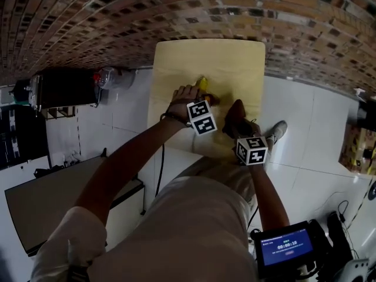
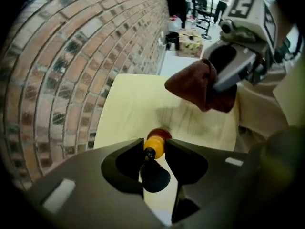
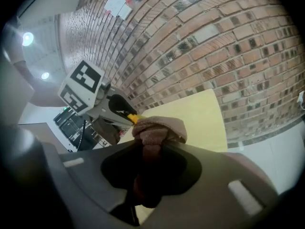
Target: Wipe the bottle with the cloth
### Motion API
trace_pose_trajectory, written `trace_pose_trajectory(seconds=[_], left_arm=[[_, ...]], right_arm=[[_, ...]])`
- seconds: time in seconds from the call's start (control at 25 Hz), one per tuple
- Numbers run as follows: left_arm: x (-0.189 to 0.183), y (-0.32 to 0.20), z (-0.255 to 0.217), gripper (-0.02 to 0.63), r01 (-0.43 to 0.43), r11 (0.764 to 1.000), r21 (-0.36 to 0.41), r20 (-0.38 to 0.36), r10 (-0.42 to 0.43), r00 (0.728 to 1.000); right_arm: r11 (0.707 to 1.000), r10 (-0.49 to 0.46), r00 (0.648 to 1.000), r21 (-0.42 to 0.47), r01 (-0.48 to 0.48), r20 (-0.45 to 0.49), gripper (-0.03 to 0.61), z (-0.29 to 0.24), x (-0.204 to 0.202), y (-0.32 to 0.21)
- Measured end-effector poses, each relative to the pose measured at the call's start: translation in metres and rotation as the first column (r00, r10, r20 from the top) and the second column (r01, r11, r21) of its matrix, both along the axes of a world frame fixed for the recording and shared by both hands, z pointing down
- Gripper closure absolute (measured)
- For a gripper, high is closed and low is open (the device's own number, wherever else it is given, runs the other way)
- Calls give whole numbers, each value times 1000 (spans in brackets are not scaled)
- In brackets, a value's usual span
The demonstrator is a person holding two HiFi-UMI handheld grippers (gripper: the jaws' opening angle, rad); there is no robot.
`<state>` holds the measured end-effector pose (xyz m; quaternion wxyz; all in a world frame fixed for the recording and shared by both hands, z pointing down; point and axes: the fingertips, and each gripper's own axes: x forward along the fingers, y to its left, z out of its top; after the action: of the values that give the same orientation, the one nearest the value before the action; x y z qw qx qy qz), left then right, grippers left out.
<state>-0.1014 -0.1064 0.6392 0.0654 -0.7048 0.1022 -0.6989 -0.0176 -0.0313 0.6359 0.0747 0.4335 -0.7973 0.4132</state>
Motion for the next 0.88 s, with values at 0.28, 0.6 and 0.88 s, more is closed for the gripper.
trace_pose_trajectory(seconds=[0.28,0.6,0.88], left_arm=[[6,-10,-3,463,361,929,-86,-76,-368,927],[7,-10,-1,464,390,908,-155,-95,-406,909],[7,-11,1,463,394,902,-177,-78,-412,908]], right_arm=[[993,-93,988,78,84,120,492,-1,-59,-35],[996,-81,997,23,82,-16,492,32,-71,-52],[969,-55,988,-245,18,-146,495,94,-65,-42]])
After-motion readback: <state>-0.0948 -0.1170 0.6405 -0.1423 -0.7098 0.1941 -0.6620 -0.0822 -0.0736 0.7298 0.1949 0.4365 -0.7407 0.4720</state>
